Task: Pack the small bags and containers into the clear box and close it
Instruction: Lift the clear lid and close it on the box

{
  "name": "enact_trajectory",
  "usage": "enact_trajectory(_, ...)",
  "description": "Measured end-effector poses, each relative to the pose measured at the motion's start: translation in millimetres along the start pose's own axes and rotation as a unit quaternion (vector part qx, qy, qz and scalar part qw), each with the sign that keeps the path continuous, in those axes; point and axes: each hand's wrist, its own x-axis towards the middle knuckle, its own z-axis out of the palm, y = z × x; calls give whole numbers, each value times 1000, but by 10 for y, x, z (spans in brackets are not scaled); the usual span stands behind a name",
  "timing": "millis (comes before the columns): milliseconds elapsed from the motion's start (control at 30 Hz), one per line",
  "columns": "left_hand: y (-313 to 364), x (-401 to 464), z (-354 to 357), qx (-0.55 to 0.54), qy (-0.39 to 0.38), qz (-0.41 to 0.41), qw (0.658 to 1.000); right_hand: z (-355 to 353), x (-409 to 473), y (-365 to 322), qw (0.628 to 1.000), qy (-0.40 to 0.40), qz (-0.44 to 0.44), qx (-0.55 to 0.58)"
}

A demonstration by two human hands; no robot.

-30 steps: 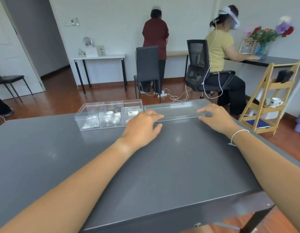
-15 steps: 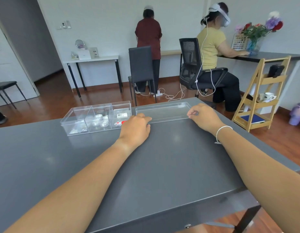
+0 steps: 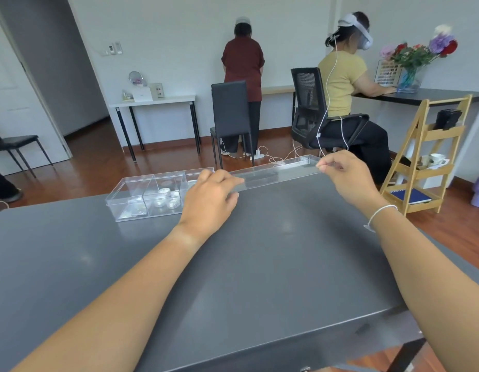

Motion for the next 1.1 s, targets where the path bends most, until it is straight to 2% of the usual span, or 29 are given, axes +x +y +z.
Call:
enact_trajectory(233,-149,4,-303,-79,91,24,992,96,-27,-119,996,9,-26,91)
enact_trajectory(367,-322,-73,-474,-96,107,16,990,193,-54,-274,989,-8,-29,146)
enact_trajectory(533,-577,-196,-653,-81,129,11,988,380,-64,-533,986,-28,-64,153)
enact_trajectory(767,-1065,-305,-925,-92,199,-39,975,692,-101,-978,970,-67,-120,203)
enact_trajectory(867,-1269,-378,-1006,-106,228,-76,965,846,-75,-1131,967,-87,-143,191)
enact_trajectory(1100,-1512,-437,-1062,-170,249,-162,940,1224,-8,-1235,971,-104,-73,203)
